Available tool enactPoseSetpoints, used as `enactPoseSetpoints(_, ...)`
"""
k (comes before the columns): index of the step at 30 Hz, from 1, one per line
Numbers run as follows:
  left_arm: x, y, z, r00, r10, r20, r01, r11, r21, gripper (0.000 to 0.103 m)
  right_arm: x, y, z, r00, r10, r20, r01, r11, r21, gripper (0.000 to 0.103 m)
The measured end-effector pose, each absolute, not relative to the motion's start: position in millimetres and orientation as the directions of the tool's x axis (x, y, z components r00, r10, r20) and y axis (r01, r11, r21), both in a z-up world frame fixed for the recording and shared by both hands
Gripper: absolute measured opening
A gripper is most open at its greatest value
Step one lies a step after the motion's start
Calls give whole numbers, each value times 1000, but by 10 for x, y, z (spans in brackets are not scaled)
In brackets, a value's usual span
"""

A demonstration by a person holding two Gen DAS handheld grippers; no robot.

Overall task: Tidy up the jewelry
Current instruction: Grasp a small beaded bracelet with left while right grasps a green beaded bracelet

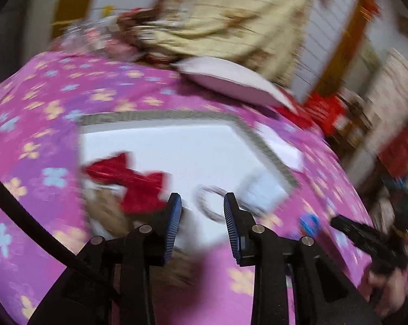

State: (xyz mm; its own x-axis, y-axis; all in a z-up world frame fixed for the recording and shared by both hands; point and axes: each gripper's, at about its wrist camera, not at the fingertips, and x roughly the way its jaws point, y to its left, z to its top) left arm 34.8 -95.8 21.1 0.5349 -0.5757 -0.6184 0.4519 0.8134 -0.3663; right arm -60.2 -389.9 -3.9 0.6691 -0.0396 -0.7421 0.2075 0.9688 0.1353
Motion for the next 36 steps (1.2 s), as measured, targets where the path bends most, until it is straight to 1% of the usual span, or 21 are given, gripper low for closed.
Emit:
enactPoseSetpoints(3, 34, -1311, 174, 432, -651, -624, 608, 721, -331, 12, -780, -4005, -102, 649, -38, -760, 234, 960, 151, 32)
enactPoseSetpoints(4, -34, -1412, 134, 401, -660, -635, 644, 697, -317, 12, -795, -4017, -110, 646, -37, -762, 237, 959, 154, 35)
enactPoseSetpoints(6, -157, -1622, 20, 374, -644, -668, 695, 671, -258, 12, -805, -4030, -127, 642, -43, -766, 241, 959, 148, 42)
enactPoseSetpoints(8, -199, -1794, -115, 362, -605, -709, 719, 665, -201, 12, -834, -4049, -167, 638, -43, -769, 237, 961, 143, 43)
enactPoseSetpoints(13, -93, -1886, -296, 330, -567, -755, 698, 685, -209, 12, -822, -4076, -253, 619, -28, -785, 228, 963, 146, 43)
enactPoseSetpoints(16, -132, -1928, -315, 336, -564, -755, 708, 680, -192, 12, -833, -4059, -261, 620, 10, -785, 197, 966, 168, 43)
enactPoseSetpoints(18, -169, -1944, -330, 353, -550, -757, 706, 688, -170, 8, -836, -4020, -279, 613, 27, -790, 169, 972, 164, 43)
enactPoseSetpoints(19, -161, -1931, -334, 364, -538, -760, 697, 698, -161, 0, -837, -3988, -294, 607, 45, -793, 146, 975, 168, 43)
enactPoseSetpoints(20, -143, -1912, -343, 365, -537, -761, 691, 704, -165, 0, -843, -3949, -308, 601, 62, -797, 124, 978, 170, 43)
enactPoseSetpoints(21, -119, -1865, -348, 354, -550, -757, 687, 702, -189, 0, -855, -3893, -321, 592, 78, -802, 97, 981, 167, 43)
enactPoseSetpoints(24, -157, -1803, -295, 383, -540, -749, 683, 711, -164, 0, -916, -3685, -374, 553, 147, -820, -11, 986, 169, 43)
enactPoseSetpoints(27, -208, -1685, -125, 403, -577, -710, 681, 708, -188, 0, -1024, -3441, -440, 502, 227, -834, -143, 973, 179, 42)
enactPoseSetpoints(29, -199, -1589, -25, 414, -596, -688, 671, 711, -212, 0, -1112, -3283, -446, 492, 238, -837, -219, 965, 145, 43)
enactPoseSetpoints(33, -151, -1424, 102, 437, -611, -661, 641, 726, -248, 0, -1166, -3224, -420, 477, 287, -831, -252, 950, 184, 43)
enactPoseSetpoints(36, -108, -1353, 144, 444, -614, -653, 621, 736, -269, 0, -1218, -3153, -324, 490, 335, -805, -290, 933, 213, 42)
